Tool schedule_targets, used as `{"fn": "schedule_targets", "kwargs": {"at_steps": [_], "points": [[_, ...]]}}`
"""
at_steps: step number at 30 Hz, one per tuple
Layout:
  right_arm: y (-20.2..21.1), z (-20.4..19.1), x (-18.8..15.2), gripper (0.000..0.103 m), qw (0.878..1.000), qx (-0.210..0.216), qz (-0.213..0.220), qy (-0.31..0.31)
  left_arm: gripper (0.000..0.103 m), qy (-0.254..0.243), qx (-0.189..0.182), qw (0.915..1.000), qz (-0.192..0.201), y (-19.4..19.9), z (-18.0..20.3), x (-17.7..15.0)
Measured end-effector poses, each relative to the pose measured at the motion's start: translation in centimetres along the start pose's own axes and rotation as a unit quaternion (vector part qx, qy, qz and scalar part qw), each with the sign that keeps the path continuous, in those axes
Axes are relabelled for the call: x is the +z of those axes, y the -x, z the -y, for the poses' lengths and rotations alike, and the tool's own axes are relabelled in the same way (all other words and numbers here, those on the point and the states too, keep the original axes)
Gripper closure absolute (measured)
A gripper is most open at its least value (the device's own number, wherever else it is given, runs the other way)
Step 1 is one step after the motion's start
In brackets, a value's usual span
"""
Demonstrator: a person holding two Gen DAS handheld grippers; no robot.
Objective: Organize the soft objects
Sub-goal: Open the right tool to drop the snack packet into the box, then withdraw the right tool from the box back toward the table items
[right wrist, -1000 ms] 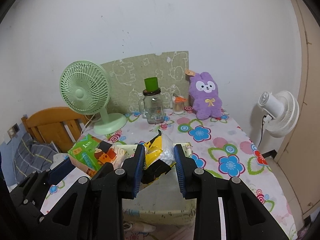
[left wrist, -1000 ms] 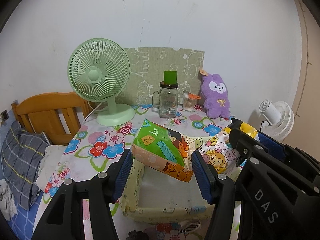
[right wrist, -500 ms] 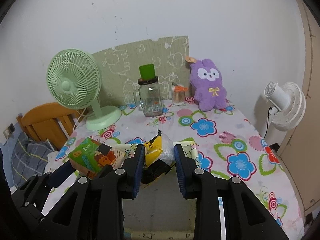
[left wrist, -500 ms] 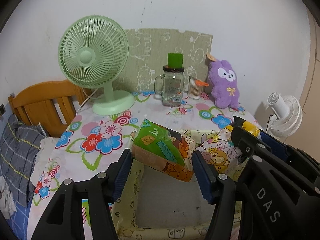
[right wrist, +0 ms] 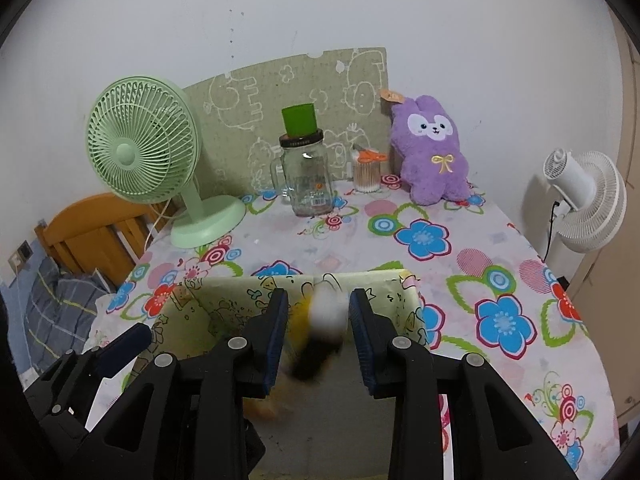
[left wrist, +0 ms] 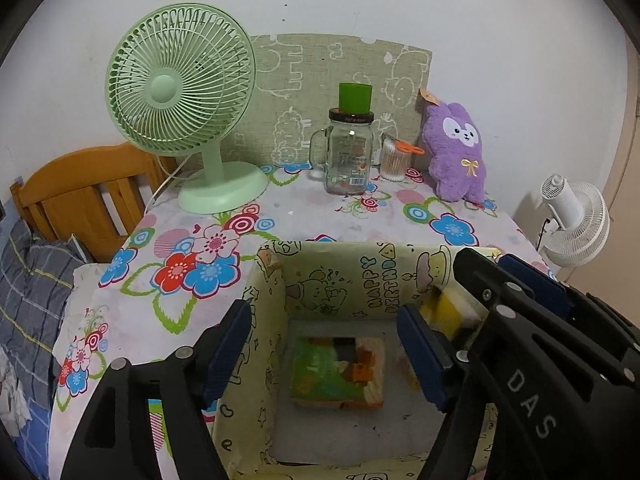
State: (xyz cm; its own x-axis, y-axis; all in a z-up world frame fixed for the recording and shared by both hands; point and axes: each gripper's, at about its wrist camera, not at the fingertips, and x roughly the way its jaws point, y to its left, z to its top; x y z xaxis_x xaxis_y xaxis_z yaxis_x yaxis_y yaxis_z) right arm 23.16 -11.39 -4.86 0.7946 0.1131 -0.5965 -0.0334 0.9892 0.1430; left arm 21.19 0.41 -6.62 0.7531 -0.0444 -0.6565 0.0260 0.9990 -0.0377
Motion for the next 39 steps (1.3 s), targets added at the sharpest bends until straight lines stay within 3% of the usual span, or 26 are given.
{"fn": "schedule_targets", "kwargs": {"at_steps": [1, 4, 8, 24, 39], "points": [[-0.1, 0.1, 0.0, 0.063, 1.000, -0.003, -0.001, 0.001, 0.023, -0.001, 0.000, 1.0000, 0.000, 0.0, 0.1, 0.0], [-0.2, 0.2, 0.1, 0.031, 1.000, -0.005, -0.004, 0.002, 0.016, -0.001, -0.004, 1.0000, 0.000, 0.1, 0.2, 0.0], [0.4, 0.0, 0.2, 0.023, 1.000, -0.010, 0.007, 0.012, 0.009, -0.003, 0.001, 1.0000, 0.005, 0.4, 0.2, 0.0], [4.4, 0.0, 0.2, 0.013, 0.999, -0.010, 0.031, 0.009, 0.001, -0.015, -0.001, 0.9991, 0.039, 4.4, 1.3, -0.3], [9.3, 0.1, -0.5, 0.005, 0.998, -0.008, 0.060, 0.003, 0.000, -0.020, -0.004, 0.9974, 0.069, 8.8, 2.0, -1.4]]}}
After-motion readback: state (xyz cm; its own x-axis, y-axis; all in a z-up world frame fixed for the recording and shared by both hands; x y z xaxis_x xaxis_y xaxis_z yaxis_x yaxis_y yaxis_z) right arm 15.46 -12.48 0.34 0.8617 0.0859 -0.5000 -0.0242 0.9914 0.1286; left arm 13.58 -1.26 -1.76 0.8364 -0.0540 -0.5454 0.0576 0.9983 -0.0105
